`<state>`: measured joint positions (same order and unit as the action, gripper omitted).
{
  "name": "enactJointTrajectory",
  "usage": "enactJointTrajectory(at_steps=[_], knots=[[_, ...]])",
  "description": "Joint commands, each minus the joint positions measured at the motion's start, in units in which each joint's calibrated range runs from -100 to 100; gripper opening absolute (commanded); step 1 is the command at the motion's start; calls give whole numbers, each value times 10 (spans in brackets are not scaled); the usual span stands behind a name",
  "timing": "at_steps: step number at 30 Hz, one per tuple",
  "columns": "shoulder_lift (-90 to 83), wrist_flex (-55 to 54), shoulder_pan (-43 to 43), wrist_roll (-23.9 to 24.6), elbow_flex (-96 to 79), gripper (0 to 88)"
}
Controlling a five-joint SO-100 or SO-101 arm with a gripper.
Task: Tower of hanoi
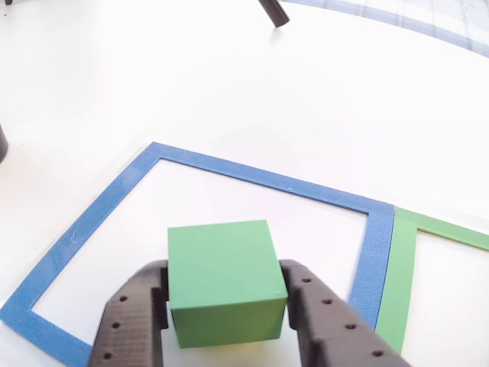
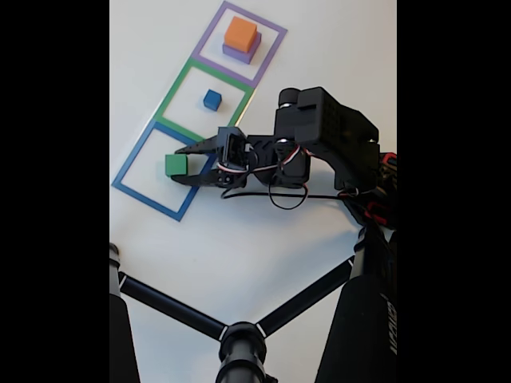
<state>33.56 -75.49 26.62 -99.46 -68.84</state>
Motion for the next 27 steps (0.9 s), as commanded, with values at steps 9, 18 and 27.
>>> enactJointTrajectory(at_steps=[9, 18, 27], knots=[[6, -15, -4, -5, 7, 167], [-39, -3, -10, -5, -7, 182], [-345, 197, -28, -5, -112, 53]])
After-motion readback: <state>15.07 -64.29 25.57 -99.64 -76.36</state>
